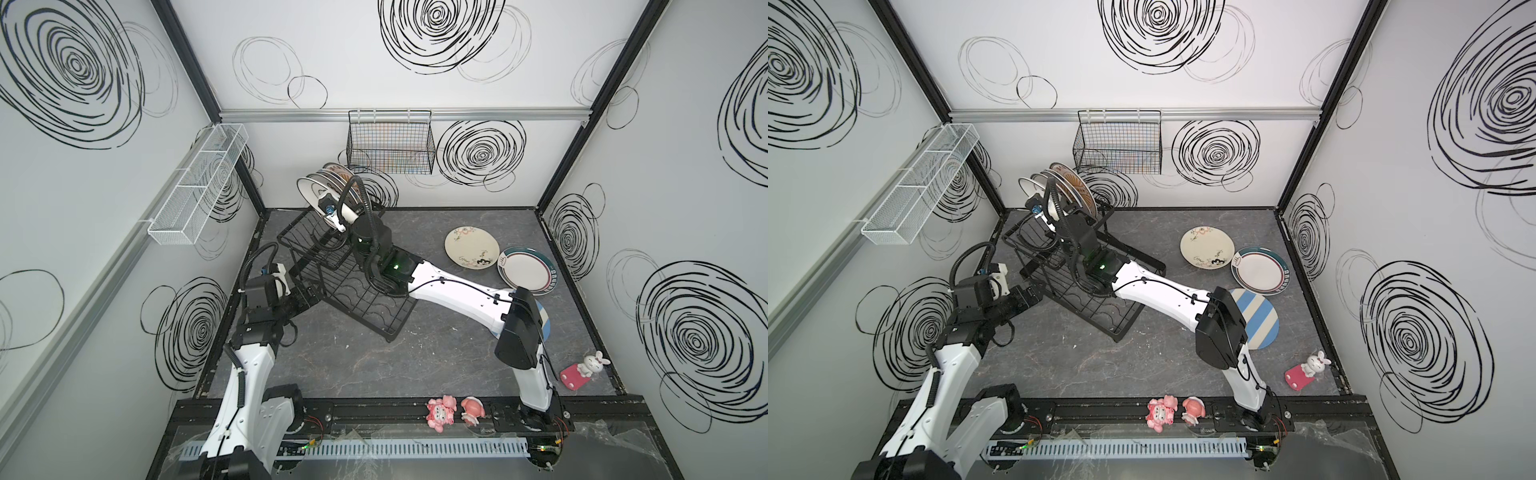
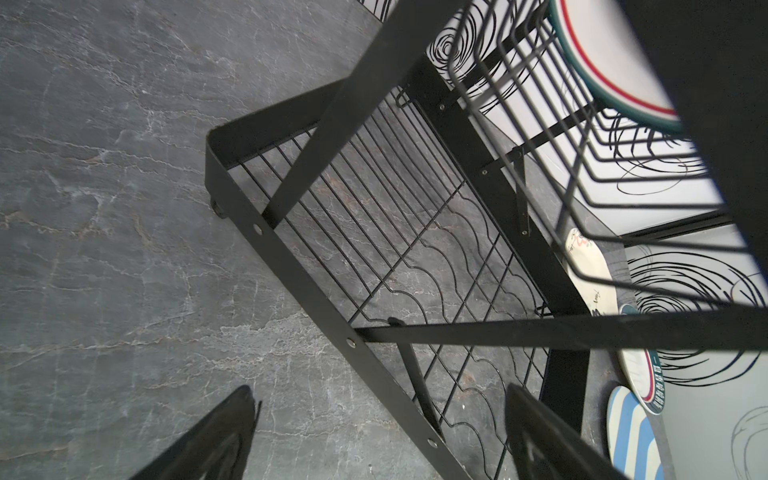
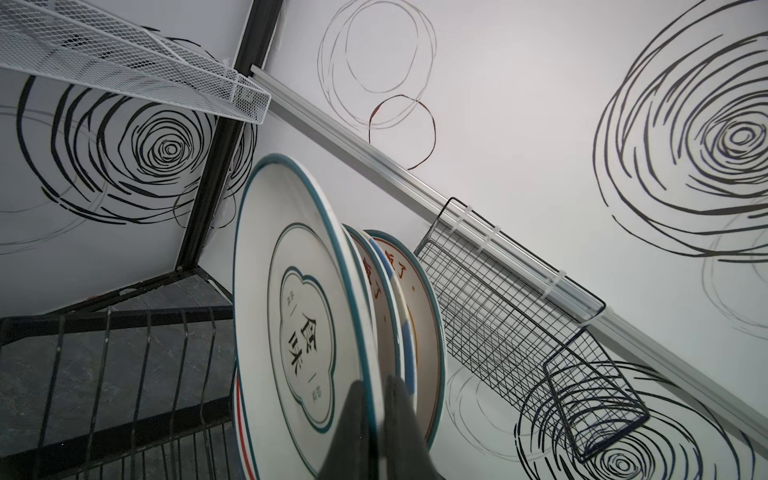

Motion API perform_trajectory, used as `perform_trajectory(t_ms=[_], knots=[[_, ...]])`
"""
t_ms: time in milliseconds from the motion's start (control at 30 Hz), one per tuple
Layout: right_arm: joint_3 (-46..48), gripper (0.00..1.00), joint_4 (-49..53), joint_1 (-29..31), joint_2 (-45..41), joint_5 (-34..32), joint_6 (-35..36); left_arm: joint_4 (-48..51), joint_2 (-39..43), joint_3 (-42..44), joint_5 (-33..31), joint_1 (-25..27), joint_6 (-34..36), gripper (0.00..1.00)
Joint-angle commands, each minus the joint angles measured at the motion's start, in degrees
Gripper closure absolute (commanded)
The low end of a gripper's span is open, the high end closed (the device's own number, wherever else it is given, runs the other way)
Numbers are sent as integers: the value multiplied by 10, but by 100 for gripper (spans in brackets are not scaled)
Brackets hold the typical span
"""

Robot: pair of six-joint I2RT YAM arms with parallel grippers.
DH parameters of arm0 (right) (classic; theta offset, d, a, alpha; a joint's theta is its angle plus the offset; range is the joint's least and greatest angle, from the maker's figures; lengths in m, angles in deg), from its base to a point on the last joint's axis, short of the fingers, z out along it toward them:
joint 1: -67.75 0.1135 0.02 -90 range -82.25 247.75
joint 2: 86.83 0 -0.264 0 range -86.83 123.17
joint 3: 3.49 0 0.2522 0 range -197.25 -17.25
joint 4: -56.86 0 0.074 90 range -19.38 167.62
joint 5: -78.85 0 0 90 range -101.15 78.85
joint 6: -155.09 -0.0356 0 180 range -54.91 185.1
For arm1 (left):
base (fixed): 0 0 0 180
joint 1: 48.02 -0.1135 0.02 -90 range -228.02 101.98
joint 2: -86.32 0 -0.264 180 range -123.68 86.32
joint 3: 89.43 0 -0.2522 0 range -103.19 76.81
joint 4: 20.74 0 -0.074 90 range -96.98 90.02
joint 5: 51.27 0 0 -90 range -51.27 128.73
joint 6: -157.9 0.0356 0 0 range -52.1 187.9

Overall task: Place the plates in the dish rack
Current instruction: 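Lower the green-rimmed plate into the rack slot beside the other plates, then open the right gripper and withdraw it from the rack toward the striped plate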

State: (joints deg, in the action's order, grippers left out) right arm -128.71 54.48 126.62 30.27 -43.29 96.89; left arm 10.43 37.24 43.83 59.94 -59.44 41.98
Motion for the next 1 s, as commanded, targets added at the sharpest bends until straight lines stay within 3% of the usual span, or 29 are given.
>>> perform_trajectory(t_ms=[0,967], knots=[[5,100,-54,-7,-19,-25,18,-27,-1,-8,7,-6,11,4],[-83,100,21,-17,62,-27,-23,-28,-1,-8,12,-5,11,4]])
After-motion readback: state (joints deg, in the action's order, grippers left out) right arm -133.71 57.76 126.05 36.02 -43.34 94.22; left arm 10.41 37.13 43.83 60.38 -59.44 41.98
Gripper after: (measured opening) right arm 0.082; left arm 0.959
